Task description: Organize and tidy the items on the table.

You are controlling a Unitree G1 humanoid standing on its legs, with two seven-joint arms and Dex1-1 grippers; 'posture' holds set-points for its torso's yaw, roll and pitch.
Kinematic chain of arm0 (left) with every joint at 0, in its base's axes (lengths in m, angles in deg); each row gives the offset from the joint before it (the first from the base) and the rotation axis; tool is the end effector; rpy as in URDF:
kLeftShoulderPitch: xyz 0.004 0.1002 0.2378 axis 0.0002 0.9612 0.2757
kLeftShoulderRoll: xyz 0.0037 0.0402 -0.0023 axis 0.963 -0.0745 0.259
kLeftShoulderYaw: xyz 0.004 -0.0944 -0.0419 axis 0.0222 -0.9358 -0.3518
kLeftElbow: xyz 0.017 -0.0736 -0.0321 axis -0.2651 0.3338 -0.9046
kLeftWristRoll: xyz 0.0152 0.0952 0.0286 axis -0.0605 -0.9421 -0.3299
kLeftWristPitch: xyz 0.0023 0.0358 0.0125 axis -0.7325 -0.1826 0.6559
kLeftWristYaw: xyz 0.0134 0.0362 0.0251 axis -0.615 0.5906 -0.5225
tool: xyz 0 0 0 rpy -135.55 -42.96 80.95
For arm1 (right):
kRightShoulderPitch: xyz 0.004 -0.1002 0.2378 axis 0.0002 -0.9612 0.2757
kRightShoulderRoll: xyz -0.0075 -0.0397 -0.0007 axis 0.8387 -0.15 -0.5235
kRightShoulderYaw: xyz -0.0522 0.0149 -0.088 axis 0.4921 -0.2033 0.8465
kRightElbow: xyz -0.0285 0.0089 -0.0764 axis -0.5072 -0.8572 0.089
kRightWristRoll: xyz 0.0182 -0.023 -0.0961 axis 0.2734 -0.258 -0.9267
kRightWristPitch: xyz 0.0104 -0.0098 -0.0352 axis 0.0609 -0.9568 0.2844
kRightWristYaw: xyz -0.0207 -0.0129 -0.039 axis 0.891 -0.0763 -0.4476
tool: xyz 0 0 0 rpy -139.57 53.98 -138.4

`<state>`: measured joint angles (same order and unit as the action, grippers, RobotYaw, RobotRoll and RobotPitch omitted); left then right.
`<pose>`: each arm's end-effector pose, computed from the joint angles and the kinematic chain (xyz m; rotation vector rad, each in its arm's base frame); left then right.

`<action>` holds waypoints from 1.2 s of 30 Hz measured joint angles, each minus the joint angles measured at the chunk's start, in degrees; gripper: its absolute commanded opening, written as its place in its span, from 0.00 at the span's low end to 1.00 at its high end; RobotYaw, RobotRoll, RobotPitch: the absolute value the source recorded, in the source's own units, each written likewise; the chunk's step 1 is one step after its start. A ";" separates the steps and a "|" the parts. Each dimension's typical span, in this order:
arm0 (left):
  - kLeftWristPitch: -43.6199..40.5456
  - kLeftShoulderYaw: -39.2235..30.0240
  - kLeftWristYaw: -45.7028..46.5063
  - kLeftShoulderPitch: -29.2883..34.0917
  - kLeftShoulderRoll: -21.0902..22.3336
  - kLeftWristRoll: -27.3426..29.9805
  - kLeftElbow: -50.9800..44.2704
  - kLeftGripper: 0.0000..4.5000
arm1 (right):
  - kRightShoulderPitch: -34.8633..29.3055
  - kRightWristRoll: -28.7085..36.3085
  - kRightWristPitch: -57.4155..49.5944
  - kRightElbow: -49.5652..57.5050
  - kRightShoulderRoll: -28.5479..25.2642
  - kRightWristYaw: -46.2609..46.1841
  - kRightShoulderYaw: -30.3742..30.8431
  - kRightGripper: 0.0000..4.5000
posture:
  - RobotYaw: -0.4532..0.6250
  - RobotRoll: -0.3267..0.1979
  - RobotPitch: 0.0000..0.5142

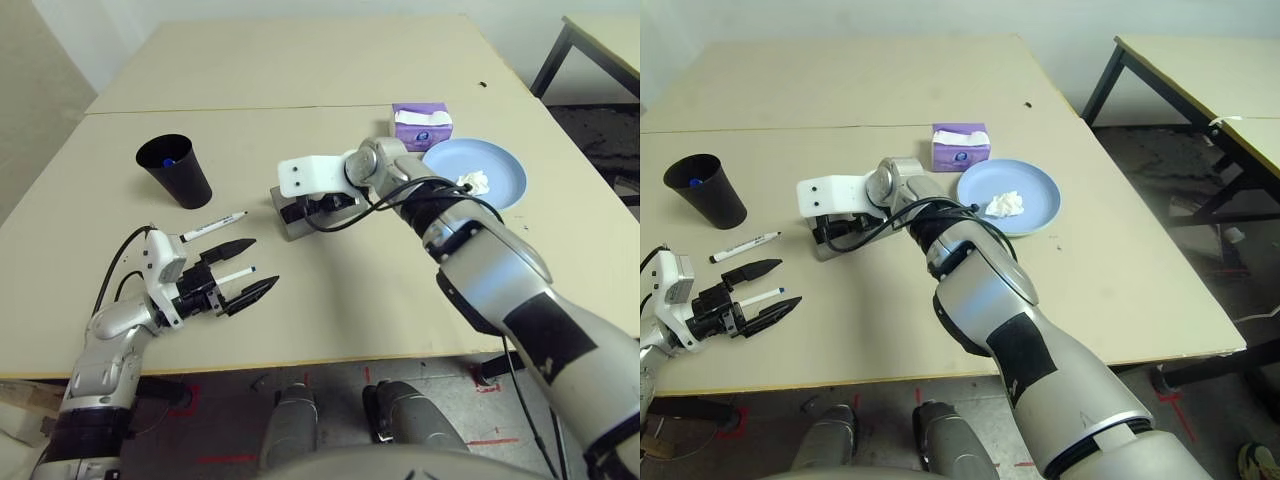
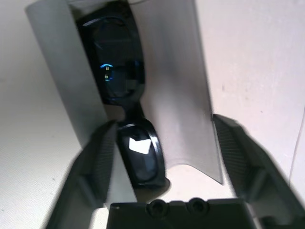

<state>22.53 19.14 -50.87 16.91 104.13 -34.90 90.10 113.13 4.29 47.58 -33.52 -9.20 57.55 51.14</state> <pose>0.1933 0.3014 0.0885 0.1349 0.0239 -0.8950 0.3592 -0.0118 0.2131 -1.3735 0.1964 1.1960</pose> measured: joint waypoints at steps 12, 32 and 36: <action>2.98 0.66 -1.99 -2.30 -0.80 -1.01 5.54 1.00 | 9.80 8.55 -6.64 -1.59 -4.36 7.39 -9.90 1.00 | 0.38 0.62 0.26; -0.28 -0.92 -1.42 -0.25 2.43 0.18 1.09 1.00 | -42.57 40.39 -42.15 70.13 -25.96 16.42 -38.78 1.00 | 0.37 0.62 0.28; -1.40 -1.22 -1.41 0.10 2.98 0.55 -0.07 1.00 | -55.51 48.52 -35.13 74.78 -23.36 15.93 -43.90 1.00 | 0.37 0.62 0.27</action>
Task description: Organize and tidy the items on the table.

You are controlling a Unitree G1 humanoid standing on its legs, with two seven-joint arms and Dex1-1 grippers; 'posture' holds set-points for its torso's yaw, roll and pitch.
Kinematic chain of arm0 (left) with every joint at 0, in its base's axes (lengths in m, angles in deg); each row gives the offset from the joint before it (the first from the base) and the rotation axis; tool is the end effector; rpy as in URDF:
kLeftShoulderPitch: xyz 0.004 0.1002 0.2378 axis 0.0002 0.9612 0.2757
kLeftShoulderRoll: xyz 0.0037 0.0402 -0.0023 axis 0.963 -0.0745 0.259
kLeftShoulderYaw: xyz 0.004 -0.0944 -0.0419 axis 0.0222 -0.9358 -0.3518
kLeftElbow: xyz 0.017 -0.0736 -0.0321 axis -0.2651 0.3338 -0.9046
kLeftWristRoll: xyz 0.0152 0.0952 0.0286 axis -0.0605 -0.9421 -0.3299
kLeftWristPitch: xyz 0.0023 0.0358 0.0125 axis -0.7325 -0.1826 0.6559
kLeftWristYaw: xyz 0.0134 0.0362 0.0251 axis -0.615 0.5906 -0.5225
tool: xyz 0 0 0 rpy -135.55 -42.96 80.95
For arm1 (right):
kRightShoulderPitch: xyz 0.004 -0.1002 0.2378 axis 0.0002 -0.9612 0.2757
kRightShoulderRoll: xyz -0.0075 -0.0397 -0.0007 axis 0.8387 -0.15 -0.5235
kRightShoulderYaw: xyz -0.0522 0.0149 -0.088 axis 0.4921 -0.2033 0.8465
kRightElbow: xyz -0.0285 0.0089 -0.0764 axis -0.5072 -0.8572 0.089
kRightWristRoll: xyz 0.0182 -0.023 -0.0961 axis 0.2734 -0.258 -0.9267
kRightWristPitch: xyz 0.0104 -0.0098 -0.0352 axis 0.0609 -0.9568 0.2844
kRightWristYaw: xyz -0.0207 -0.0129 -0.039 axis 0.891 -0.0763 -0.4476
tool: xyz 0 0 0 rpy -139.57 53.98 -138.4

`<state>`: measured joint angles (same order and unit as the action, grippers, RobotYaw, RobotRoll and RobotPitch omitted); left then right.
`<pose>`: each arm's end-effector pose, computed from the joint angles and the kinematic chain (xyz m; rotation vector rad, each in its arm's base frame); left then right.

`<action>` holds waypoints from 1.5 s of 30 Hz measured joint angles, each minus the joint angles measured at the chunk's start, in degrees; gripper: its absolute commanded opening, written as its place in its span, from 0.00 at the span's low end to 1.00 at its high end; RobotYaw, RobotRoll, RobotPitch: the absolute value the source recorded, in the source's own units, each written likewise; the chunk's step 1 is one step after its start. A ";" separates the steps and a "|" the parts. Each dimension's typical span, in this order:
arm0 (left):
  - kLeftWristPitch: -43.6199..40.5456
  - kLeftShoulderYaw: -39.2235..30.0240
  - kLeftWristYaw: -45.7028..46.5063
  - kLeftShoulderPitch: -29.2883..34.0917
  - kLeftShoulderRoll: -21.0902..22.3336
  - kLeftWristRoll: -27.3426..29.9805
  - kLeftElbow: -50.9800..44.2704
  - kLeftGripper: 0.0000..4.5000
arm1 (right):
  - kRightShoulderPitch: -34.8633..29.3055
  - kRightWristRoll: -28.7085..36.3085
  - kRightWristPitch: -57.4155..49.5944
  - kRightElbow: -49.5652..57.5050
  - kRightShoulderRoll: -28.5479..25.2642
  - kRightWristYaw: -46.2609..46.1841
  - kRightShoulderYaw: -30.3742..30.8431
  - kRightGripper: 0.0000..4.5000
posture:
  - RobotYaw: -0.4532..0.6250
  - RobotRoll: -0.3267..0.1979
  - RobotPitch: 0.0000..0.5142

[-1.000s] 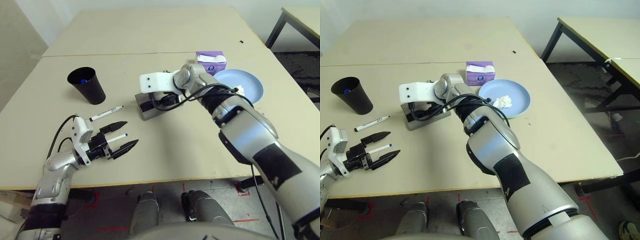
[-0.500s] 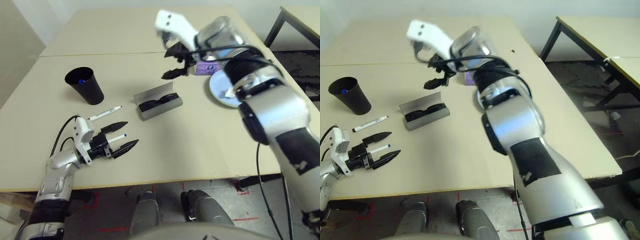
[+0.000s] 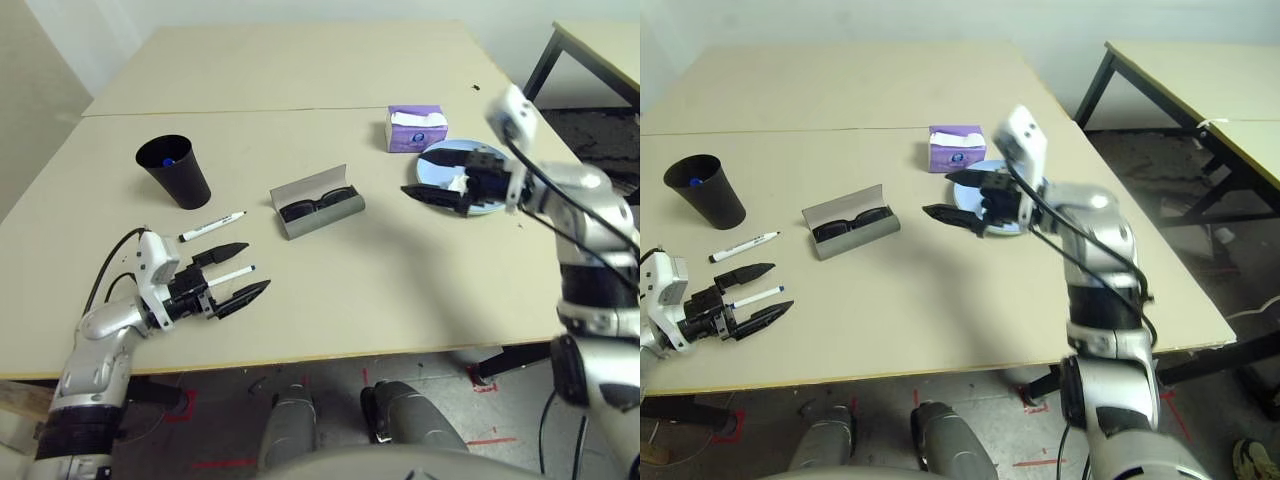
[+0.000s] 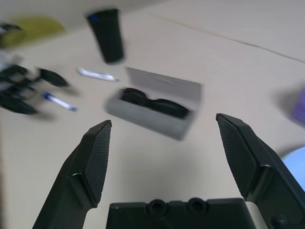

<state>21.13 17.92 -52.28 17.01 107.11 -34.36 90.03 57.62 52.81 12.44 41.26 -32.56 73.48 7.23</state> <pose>0.1922 0.3120 0.0983 0.1650 0.0533 -0.9013 0.2650 -0.2338 0.1623 -0.0563 -0.0153 1.0681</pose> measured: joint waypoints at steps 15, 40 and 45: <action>-4.14 -0.93 2.36 1.37 1.74 1.05 -6.08 1.00 | -15.06 3.58 42.03 -23.10 -3.02 15.78 1.42 1.00 | 0.41 0.62 0.23; -1.95 -0.23 26.11 -14.84 -6.32 -11.35 13.53 0.07 | -13.25 5.84 48.54 -30.89 -3.92 15.12 3.86 1.00 | 0.41 0.62 0.23; 4.92 1.89 26.33 -21.01 -8.41 -15.12 27.15 0.00 | -15.09 5.88 48.32 -28.24 -3.76 13.02 4.49 1.00 | 0.39 0.62 0.22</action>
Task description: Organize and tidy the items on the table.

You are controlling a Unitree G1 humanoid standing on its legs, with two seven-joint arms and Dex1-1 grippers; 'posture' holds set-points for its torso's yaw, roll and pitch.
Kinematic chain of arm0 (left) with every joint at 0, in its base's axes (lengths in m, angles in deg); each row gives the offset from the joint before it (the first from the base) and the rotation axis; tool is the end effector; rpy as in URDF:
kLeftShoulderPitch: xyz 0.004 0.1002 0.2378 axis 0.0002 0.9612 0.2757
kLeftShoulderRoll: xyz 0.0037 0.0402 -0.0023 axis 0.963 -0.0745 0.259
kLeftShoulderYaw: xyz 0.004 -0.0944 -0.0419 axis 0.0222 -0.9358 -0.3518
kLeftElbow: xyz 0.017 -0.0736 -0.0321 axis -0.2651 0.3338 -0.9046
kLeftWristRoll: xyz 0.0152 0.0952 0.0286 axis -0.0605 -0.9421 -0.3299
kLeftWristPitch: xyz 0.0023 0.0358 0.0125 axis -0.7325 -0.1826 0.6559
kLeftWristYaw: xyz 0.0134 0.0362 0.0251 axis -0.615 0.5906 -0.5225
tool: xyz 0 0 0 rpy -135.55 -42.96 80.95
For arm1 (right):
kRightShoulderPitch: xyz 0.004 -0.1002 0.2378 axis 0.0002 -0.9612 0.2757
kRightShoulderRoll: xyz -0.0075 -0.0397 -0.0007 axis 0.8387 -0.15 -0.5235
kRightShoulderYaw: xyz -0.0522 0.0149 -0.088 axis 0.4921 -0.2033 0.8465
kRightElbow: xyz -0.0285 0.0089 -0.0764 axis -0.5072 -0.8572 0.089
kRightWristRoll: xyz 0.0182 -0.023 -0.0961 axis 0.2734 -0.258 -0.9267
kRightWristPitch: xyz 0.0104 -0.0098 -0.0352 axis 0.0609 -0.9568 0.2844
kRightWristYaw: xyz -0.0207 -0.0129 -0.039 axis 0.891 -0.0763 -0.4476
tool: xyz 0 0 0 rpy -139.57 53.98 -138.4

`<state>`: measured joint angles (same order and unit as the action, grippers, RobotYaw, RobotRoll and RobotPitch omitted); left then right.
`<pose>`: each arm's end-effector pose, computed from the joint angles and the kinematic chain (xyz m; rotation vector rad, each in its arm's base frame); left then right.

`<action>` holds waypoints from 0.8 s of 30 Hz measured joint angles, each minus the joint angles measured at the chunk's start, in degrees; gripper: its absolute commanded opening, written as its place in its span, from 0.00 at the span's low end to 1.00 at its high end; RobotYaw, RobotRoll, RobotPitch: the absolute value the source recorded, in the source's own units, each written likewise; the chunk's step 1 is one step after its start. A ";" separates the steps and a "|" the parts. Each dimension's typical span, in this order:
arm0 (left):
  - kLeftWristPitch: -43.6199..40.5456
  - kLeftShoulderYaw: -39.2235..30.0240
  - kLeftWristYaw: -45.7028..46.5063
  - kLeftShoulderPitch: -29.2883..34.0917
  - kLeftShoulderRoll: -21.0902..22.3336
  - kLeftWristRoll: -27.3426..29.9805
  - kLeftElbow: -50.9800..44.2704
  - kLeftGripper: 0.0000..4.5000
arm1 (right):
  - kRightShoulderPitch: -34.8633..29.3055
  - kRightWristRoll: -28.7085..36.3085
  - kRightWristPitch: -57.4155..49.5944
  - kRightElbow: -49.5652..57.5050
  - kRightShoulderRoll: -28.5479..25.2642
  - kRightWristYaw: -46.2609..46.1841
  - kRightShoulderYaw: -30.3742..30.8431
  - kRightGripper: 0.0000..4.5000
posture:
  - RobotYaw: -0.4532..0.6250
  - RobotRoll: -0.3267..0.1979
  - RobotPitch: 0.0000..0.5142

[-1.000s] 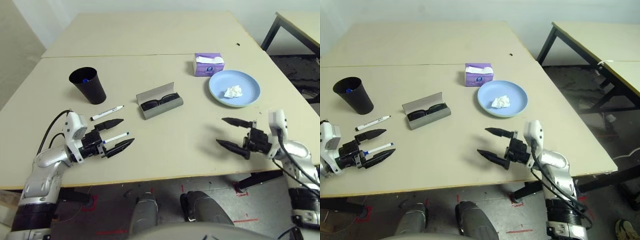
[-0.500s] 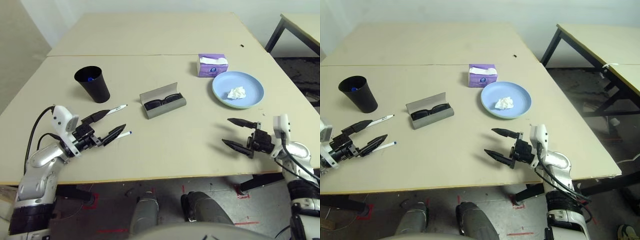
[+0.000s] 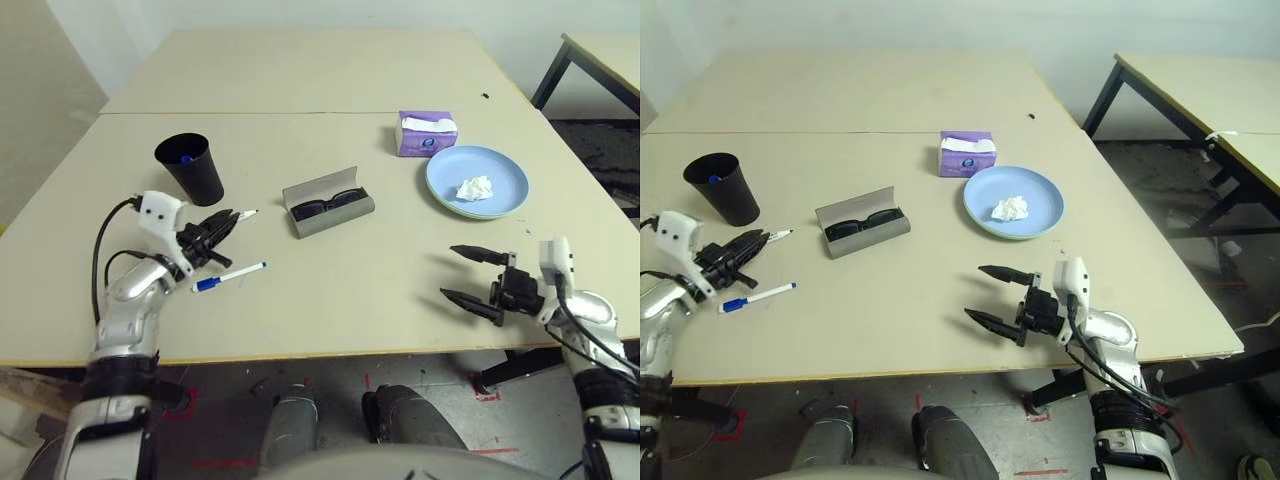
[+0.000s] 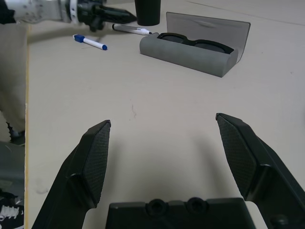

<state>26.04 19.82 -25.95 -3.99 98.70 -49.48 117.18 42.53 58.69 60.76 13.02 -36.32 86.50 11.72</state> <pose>0.2541 0.2977 0.0755 0.1751 0.0818 -0.3764 0.2242 -0.2823 0.0591 -0.1544 -0.0917 1.1344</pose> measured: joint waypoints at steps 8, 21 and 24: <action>5.58 2.98 -0.22 -7.48 -1.59 -3.21 9.89 0.00 | -2.47 0.03 -0.87 3.78 0.65 -2.85 1.18 1.00 | 0.37 0.62 0.22; 8.51 4.64 -0.34 -15.57 -4.11 -4.57 16.42 0.00 | -4.26 -0.06 -1.15 5.92 0.70 -4.68 4.18 1.00 | 0.35 0.62 0.20; 8.88 4.64 -0.12 -16.76 -4.49 -4.58 17.26 0.00 | -4.21 -0.05 -1.31 6.77 0.70 -5.14 4.53 1.00 | 0.35 0.62 0.20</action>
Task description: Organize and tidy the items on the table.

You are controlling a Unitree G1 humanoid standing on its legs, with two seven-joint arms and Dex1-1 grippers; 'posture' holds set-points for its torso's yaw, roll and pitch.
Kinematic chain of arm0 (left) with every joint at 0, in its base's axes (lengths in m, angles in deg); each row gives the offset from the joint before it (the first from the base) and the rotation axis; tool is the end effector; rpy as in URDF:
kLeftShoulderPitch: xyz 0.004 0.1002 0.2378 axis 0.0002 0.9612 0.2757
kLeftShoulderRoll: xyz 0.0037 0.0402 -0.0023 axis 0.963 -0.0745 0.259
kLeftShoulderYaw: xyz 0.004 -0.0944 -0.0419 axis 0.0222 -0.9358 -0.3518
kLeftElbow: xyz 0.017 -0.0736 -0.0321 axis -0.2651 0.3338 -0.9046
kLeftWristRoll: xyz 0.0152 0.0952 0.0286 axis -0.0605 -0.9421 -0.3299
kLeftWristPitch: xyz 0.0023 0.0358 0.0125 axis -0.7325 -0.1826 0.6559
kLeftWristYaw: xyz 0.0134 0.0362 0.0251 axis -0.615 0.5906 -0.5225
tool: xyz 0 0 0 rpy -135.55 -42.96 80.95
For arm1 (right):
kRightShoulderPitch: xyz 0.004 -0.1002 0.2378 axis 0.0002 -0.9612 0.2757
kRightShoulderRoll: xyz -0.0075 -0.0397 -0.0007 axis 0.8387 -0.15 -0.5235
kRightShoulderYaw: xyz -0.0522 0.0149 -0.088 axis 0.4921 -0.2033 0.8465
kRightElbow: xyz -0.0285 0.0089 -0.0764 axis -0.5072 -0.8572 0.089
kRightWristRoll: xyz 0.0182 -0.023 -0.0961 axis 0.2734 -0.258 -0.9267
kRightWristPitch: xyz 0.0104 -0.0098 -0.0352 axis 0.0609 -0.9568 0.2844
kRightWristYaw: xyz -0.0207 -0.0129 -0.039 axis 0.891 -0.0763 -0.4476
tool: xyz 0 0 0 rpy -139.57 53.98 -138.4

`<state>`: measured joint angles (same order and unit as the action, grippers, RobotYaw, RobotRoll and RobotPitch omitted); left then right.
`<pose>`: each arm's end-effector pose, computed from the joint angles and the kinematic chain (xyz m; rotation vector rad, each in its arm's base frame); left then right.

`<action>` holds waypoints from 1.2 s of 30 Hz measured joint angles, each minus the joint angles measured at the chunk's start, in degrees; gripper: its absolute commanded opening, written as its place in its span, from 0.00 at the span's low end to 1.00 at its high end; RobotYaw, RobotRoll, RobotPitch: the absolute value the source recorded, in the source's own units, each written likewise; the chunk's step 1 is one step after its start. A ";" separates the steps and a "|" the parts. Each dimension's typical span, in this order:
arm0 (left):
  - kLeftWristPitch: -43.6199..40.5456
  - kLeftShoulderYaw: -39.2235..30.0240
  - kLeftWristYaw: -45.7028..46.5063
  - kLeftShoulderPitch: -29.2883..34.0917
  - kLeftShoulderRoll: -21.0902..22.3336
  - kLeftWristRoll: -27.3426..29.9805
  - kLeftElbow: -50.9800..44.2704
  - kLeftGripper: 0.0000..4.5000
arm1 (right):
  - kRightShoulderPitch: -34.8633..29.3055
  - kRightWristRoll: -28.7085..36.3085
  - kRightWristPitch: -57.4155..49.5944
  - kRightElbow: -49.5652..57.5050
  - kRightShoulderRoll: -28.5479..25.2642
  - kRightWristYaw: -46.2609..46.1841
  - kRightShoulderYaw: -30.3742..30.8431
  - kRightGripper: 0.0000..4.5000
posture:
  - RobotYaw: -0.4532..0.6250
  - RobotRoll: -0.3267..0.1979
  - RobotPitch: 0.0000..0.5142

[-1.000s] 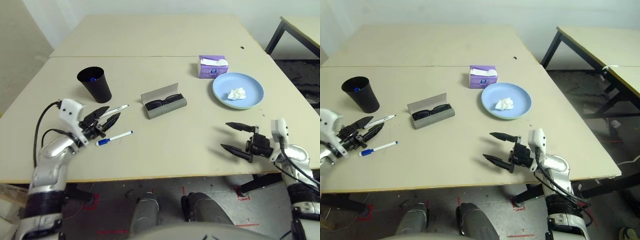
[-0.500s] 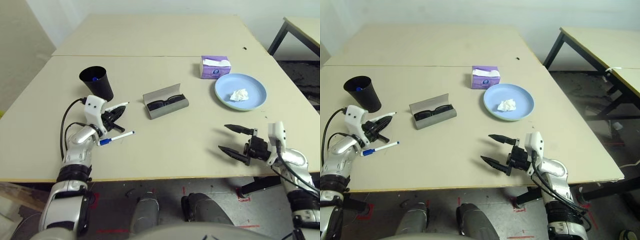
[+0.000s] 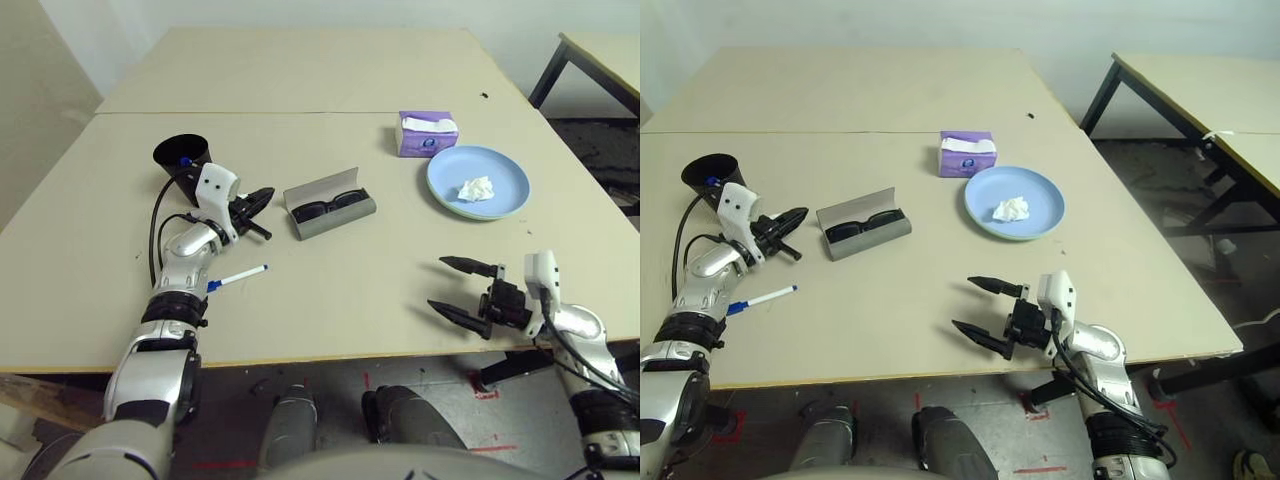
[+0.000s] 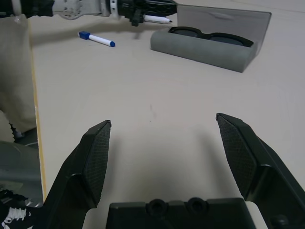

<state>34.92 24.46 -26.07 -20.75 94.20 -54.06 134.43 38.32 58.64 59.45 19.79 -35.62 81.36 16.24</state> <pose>0.3065 0.2593 0.0925 0.2128 -0.0116 -0.4769 0.2152 -0.2625 0.0541 -0.1415 -0.0802 1.1478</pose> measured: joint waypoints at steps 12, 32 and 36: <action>1.75 3.08 -6.02 -0.55 -1.22 -1.17 0.15 0.00 | 0.05 0.00 -0.51 1.96 -0.03 -0.93 0.77 1.00 | 0.33 0.62 0.19; -3.49 1.80 -13.81 7.09 4.55 3.17 -15.13 0.05 | -0.79 -0.34 -0.57 2.22 0.33 -1.30 3.11 1.00 | 0.35 0.62 0.19; -10.11 -2.17 -13.79 9.40 9.33 7.11 -22.23 0.27 | -0.50 -0.37 -0.51 1.93 0.46 -1.30 3.23 1.00 | 0.36 0.62 0.19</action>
<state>24.81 22.29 -39.87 -11.35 103.53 -46.95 112.20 37.83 58.27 58.94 21.73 -35.16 80.06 19.48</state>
